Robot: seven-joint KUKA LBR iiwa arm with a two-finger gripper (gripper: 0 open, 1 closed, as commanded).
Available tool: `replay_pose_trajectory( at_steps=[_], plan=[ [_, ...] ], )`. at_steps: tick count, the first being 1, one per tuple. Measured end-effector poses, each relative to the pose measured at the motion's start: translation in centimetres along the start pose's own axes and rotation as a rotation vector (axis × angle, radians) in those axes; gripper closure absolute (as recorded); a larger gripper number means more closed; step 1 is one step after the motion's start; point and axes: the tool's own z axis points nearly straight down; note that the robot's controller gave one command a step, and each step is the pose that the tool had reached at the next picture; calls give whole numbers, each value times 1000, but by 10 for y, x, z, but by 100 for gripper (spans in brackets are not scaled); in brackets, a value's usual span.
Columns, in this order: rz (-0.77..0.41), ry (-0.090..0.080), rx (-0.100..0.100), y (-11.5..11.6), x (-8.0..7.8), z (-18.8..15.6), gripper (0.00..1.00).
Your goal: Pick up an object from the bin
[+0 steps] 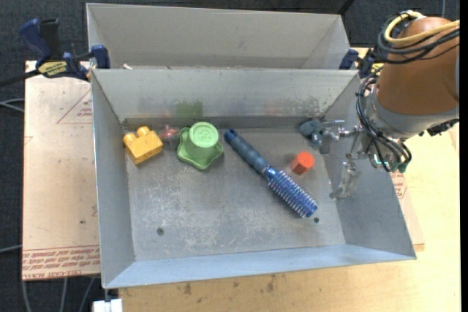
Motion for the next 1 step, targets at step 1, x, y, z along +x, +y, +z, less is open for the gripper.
replay_pose_trajectory(
  at_steps=[1],
  plan=[
    [566, -1, -1, 28, 14, 149, 0]
  ],
)
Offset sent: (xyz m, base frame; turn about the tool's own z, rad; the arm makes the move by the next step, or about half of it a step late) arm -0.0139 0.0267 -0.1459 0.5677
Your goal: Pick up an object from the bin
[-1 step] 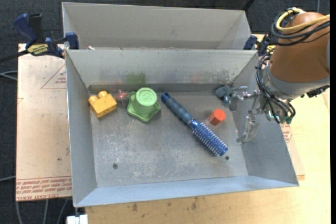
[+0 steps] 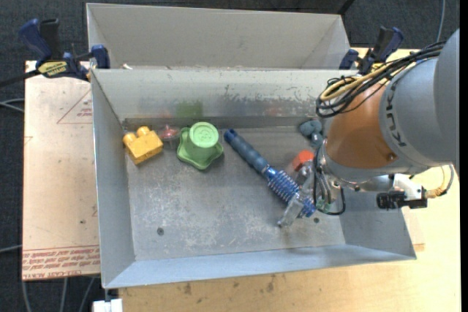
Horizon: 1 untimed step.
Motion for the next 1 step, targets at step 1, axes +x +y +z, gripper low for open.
replay_pose_trajectory(
  at_steps=[1],
  plan=[
    [99, -6, -3, 6, 12, -33, 0]
  ],
)
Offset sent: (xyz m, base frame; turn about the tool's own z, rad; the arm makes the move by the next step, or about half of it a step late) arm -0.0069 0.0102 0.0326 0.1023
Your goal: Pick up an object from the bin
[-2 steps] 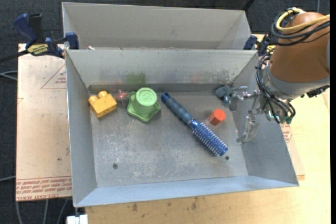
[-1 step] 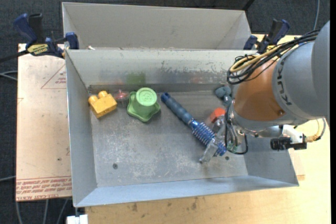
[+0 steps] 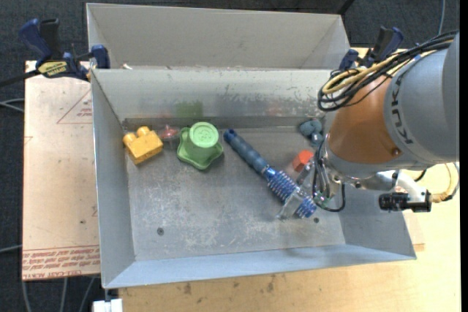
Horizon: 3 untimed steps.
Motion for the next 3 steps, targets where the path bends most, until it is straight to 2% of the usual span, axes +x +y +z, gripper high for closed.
replay_pose_trajectory(
  at_steps=[1, 2, 3],
  plan=[
    [106, 0, 0, 17, -9, 0, 0],
    [34, 1, 2, 51, -17, 32, 0],
    [31, 0, 2, 51, -17, 32, 0]
  ],
)
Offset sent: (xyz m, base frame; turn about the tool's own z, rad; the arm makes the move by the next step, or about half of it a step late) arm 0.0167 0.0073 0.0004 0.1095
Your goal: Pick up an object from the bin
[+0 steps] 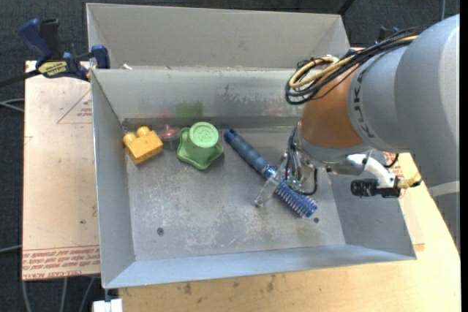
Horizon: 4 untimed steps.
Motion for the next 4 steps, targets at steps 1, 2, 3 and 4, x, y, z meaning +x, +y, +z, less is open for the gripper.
replay_pose_trajectory(
  at_steps=[1, 2, 3, 4],
  plan=[
    [0, 0, -1, 0, 0, -1, 100],
    [-3, -2, -3, 2, -1, -62, 100],
    [-7, 0, -1, 2, -1, -79, 100],
    [-10, -1, -2, 3, -1, -115, 100]
  ],
)
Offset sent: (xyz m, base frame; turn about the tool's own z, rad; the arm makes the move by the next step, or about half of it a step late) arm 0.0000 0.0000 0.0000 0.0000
